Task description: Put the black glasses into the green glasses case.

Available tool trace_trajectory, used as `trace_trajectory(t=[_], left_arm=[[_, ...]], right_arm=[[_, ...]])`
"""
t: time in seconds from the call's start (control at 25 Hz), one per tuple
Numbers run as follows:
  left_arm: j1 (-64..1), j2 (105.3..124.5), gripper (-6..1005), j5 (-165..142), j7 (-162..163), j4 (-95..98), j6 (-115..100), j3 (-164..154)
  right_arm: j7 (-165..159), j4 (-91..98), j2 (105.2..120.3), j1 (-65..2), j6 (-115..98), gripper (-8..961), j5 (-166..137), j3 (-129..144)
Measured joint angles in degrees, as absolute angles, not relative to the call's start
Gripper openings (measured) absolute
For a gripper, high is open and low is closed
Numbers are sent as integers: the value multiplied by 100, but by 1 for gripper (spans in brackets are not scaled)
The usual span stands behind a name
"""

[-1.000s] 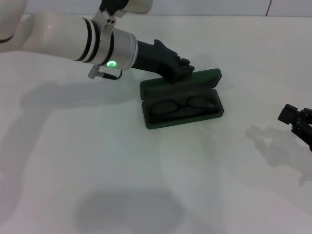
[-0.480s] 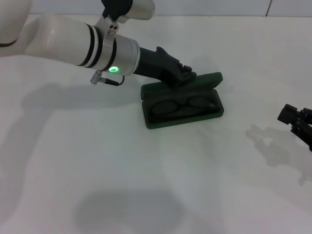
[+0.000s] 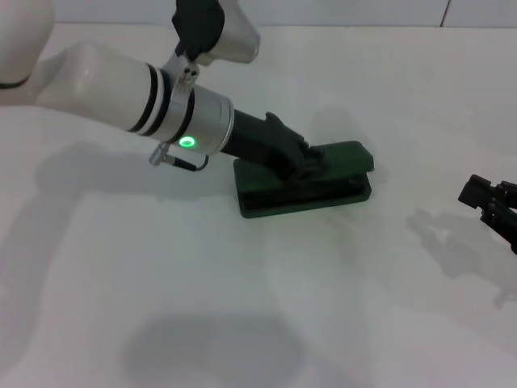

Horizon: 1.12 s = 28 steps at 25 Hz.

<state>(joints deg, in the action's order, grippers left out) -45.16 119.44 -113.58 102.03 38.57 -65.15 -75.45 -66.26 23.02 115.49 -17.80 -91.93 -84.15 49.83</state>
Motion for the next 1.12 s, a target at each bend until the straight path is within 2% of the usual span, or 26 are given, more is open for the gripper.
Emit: trace_trajectory(t=[0.24,0.4,0.6,0.76,0.96,1.08,1.12], left_arm=[[-4501,12005,165,-11213,9940,3521,-6630,-7545],[-4257,12015,163,-10398,9424,3668,-7172,-7545],[-3250,11944,166,-8999,8702,4945,-8735,-7417],[-2584,11927,175,-8319,7258,5038,-9810,-7019],[-2353,11848,185,-8191,6988,4156,-10335,-6279],[-2358,11674,198,-8241,6605,3538,-10595,-6131],[-2358,11674,203,-8241,6605,3538,-10595,-6131]], right_arm=[[-6627,2302,11549,-1785,-9194,230,-8432,4994],[-6627,2302,11548,-1771,-9260,231,-8439,5033],[-6650,2326,11539,-1780,-9603,232,-8435,5064],[-6672,2467,11547,-1803,-9944,233,-8391,5023],[-7006,2538,11570,-2253,-10338,234,-8413,5302],[-7352,2570,11542,-2740,-10278,235,-8431,6011],[-7402,2582,11538,-2818,-10265,235,-8431,6134]])
